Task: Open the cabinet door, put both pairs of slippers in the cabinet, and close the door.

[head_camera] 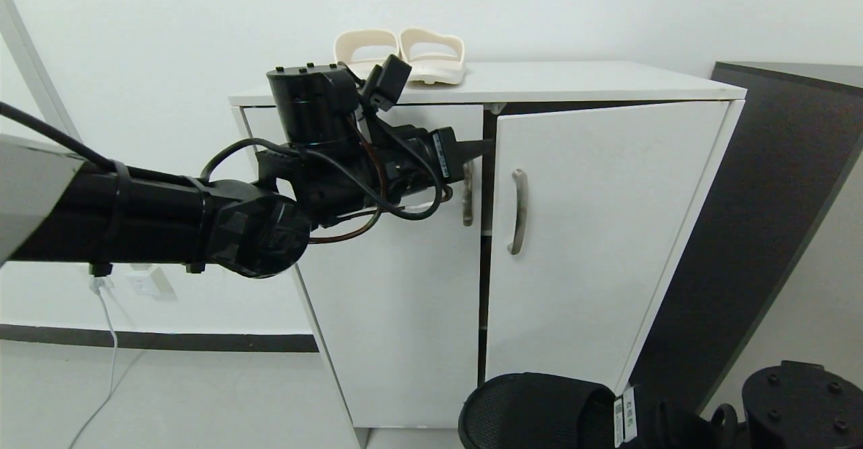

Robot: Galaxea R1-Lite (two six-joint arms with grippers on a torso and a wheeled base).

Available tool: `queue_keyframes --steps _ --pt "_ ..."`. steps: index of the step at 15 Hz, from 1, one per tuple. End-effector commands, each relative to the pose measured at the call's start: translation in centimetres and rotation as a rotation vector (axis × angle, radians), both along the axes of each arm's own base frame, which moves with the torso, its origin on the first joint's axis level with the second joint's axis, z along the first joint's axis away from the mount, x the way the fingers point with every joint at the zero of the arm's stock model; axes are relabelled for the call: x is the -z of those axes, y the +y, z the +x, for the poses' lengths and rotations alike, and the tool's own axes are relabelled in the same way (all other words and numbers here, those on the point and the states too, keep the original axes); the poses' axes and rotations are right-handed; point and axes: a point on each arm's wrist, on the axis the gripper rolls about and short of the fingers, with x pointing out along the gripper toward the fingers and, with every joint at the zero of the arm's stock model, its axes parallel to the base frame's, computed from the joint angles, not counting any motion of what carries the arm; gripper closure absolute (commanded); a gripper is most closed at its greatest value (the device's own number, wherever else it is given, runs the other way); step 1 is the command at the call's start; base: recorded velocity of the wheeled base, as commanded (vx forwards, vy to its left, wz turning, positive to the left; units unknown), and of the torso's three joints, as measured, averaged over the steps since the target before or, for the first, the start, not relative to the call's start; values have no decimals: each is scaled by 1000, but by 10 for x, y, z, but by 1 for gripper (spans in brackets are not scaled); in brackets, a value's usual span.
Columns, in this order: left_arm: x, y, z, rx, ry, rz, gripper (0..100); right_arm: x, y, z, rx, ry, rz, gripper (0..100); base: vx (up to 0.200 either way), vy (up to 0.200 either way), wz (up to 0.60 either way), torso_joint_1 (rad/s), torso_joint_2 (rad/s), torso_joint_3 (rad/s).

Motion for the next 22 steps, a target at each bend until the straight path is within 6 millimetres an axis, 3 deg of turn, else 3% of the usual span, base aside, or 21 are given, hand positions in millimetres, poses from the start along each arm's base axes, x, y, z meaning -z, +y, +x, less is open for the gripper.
queue_keyframes --steps 1,5,9,11,14,15,19,22 --pt "3 -3 3 4 8 5 100 1 1 -1 -4 3 -3 100 0 0 0 0 0 0" --pt "3 -11 -2 27 8 5 100 3 2 -7 -32 11 -12 100 0 0 0 0 0 0" --pt "5 -21 -12 61 9 9 100 5 1 -11 -46 19 -19 100 -200 0 0 5 5 -1" --pt "7 -30 -30 90 15 17 100 8 1 -17 -70 25 -29 100 -200 0 0 2 2 2" --pt "11 -61 -75 198 -11 10 100 8 2 -22 -95 21 -29 100 -200 0 0 2 5 7" --pt "10 -64 -80 213 -22 11 100 8 2 -22 -96 22 -31 100 -200 0 0 2 -2 2" --pt "11 -63 -78 206 -22 14 100 8 2 -22 -96 22 -31 100 -100 0 0 0 2 1" --pt "9 -44 -60 107 -24 10 100 10 3 -21 -90 28 -35 100 0 0 0 0 0 0"
